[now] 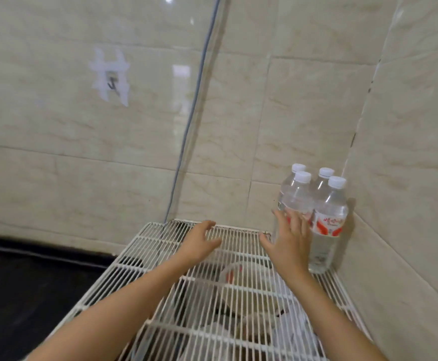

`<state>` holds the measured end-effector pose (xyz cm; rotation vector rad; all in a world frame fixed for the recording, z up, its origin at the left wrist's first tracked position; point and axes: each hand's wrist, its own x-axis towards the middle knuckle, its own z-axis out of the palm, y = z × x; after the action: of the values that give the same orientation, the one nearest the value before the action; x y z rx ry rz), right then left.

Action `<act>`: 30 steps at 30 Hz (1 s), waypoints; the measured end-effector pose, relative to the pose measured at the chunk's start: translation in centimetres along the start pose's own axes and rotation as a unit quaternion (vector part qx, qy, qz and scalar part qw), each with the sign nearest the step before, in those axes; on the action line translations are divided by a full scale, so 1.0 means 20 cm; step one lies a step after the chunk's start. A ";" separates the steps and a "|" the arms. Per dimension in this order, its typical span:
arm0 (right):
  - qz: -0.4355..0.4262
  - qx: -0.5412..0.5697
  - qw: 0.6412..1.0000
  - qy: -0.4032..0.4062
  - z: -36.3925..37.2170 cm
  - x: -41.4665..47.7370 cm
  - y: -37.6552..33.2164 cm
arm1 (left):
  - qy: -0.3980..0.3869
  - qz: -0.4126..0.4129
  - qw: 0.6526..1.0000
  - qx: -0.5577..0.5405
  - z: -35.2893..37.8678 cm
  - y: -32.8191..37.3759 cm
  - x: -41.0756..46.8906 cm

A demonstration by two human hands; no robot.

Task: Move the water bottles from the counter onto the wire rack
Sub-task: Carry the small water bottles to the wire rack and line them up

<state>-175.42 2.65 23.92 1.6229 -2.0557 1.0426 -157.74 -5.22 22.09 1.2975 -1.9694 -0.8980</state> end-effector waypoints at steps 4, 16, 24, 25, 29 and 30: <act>-0.044 0.002 0.982 -0.182 0.11 0.03 -0.20 | 0.063 -0.043 0.995 0.069 -0.33 -0.22 -0.17; -0.207 0.027 0.940 -0.272 0.30 -0.34 -1.14 | 0.226 -0.147 0.947 0.175 -1.11 -0.67 -1.04; -0.308 0.075 0.906 -0.280 0.16 -0.93 -2.00 | 0.321 -0.220 0.897 0.211 -1.65 -0.93 -2.02; -0.319 0.080 0.901 -0.283 0.14 -1.03 -2.10 | 0.331 -0.229 0.890 0.215 -1.71 -0.96 -2.15; -0.370 0.097 0.875 -0.296 0.04 -1.38 -2.47 | 0.361 -0.267 0.862 0.236 -1.89 -1.07 -2.68; -0.384 0.103 0.866 -0.304 0.02 -1.47 -2.55 | 0.368 -0.279 0.853 0.241 -1.93 -1.09 -2.81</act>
<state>-118.76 18.47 22.20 2.8096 -1.3075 0.4891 -97.24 32.96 20.44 2.1647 -1.2282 -0.0376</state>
